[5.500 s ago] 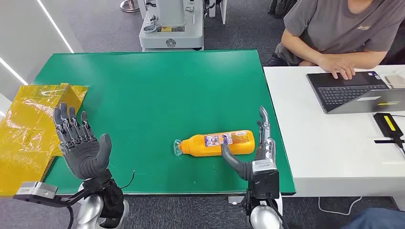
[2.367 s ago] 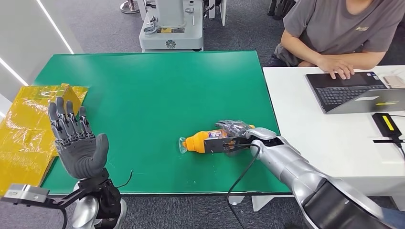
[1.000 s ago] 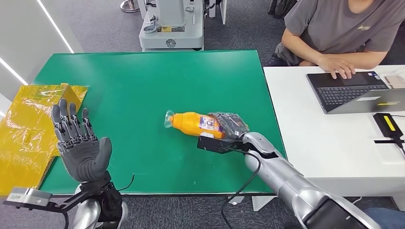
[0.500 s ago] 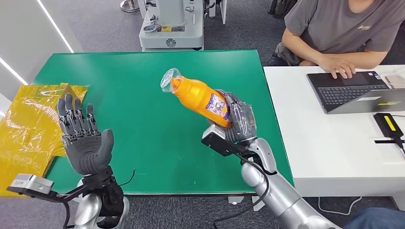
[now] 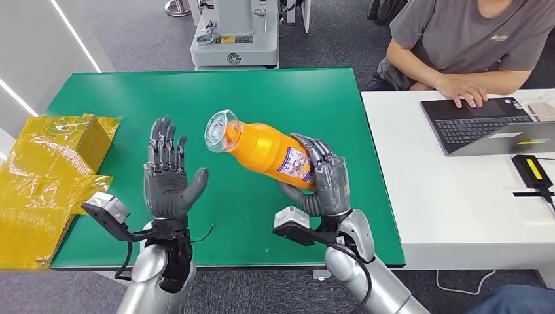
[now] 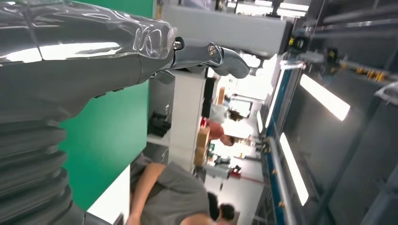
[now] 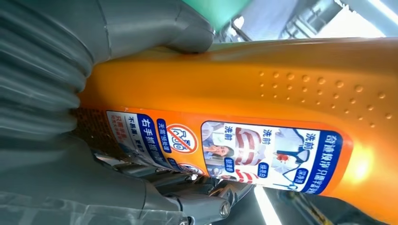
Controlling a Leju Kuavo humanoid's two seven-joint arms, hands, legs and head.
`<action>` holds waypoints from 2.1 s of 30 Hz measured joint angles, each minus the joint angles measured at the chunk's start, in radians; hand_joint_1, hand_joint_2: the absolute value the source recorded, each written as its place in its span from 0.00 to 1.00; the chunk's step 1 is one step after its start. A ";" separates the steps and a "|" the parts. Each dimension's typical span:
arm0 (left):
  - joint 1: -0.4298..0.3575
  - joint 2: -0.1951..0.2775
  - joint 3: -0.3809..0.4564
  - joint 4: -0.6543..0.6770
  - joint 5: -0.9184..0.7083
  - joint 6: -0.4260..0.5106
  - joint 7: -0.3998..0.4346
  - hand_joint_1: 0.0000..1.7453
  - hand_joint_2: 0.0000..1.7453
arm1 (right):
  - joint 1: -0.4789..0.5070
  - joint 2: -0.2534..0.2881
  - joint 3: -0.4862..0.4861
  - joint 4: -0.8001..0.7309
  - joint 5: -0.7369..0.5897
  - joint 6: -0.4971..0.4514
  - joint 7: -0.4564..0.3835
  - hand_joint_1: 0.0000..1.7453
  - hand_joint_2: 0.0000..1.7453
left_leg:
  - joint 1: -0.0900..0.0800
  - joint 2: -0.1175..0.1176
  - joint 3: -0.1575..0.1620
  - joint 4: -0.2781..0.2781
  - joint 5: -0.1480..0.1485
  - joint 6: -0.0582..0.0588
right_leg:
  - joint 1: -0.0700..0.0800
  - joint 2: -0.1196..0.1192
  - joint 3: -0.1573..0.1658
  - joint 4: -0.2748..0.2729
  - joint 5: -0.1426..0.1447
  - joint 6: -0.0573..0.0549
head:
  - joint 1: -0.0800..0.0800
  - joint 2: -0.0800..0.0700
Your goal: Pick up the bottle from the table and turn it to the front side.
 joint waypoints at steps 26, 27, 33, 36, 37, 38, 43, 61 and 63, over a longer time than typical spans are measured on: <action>-0.096 -0.008 -0.026 0.143 0.025 -0.029 -0.040 0.00 1.00 | -0.015 -0.006 0.012 0.121 -0.097 0.269 0.040 1.00 1.00 | 0.000 0.000 0.000 0.000 0.000 0.000 | 0.000 0.000 -0.001 0.000 0.000 0.000 | 0.000 0.000; -0.099 -0.008 -0.027 0.147 0.028 -0.027 -0.043 0.00 1.00 | -0.022 -0.006 0.013 0.129 -0.103 0.281 0.038 1.00 1.00 | 0.000 0.000 -0.001 0.000 0.000 0.000 | 0.000 0.000 -0.001 0.000 0.000 0.000 | 0.000 0.000; -0.105 -0.007 -0.027 0.166 0.045 -0.024 -0.053 0.00 1.00 | -0.057 -0.006 0.016 0.163 -0.128 0.314 0.026 1.00 1.00 | 0.000 0.000 -0.001 0.000 0.000 0.000 | 0.000 0.000 -0.001 0.000 0.000 0.000 | 0.000 0.000; -0.107 -0.007 -0.027 0.173 0.046 -0.023 -0.055 0.00 1.00 | -0.064 -0.006 0.018 0.175 -0.131 0.315 0.023 1.00 1.00 | 0.000 0.000 -0.001 0.000 0.000 0.000 | 0.000 0.000 -0.001 0.000 0.000 0.000 | 0.000 0.000; -0.108 -0.006 -0.027 0.176 0.049 -0.023 -0.056 0.00 1.00 | -0.066 -0.006 0.018 0.179 -0.132 0.315 0.021 1.00 1.00 | 0.000 0.000 -0.001 0.000 0.000 0.000 | 0.000 0.000 -0.001 0.000 0.000 0.000 | 0.000 0.000; -0.109 -0.006 -0.027 0.179 0.053 -0.023 -0.057 0.00 1.00 | -0.067 -0.006 0.018 0.183 -0.134 0.314 0.019 1.00 1.00 | 0.000 0.000 -0.001 0.000 0.000 0.000 | 0.000 0.000 -0.001 0.000 0.000 0.000 | 0.000 0.000; -0.127 -0.006 -0.027 0.199 0.072 -0.017 -0.067 0.00 1.00 | -0.080 -0.005 0.018 0.200 -0.148 0.296 0.000 1.00 1.00 | 0.000 0.000 -0.001 0.000 0.000 0.000 | 0.000 0.000 -0.001 0.000 0.000 0.000 | 0.000 0.000; -0.159 -0.015 -0.046 0.245 0.099 -0.009 -0.077 0.00 1.00 | -0.141 0.051 0.017 0.254 -0.212 0.343 -0.030 1.00 1.00 | 0.000 0.000 -0.001 0.000 0.000 0.000 | 0.000 0.000 -0.001 0.000 0.000 0.000 | 0.000 0.000; -0.162 -0.018 -0.047 0.250 0.099 -0.016 -0.077 0.00 1.00 | -0.141 0.051 0.016 0.260 -0.218 0.362 -0.019 1.00 1.00 | 0.000 0.000 -0.001 0.000 0.000 0.000 | 0.000 0.000 -0.001 0.000 0.000 0.000 | 0.000 0.000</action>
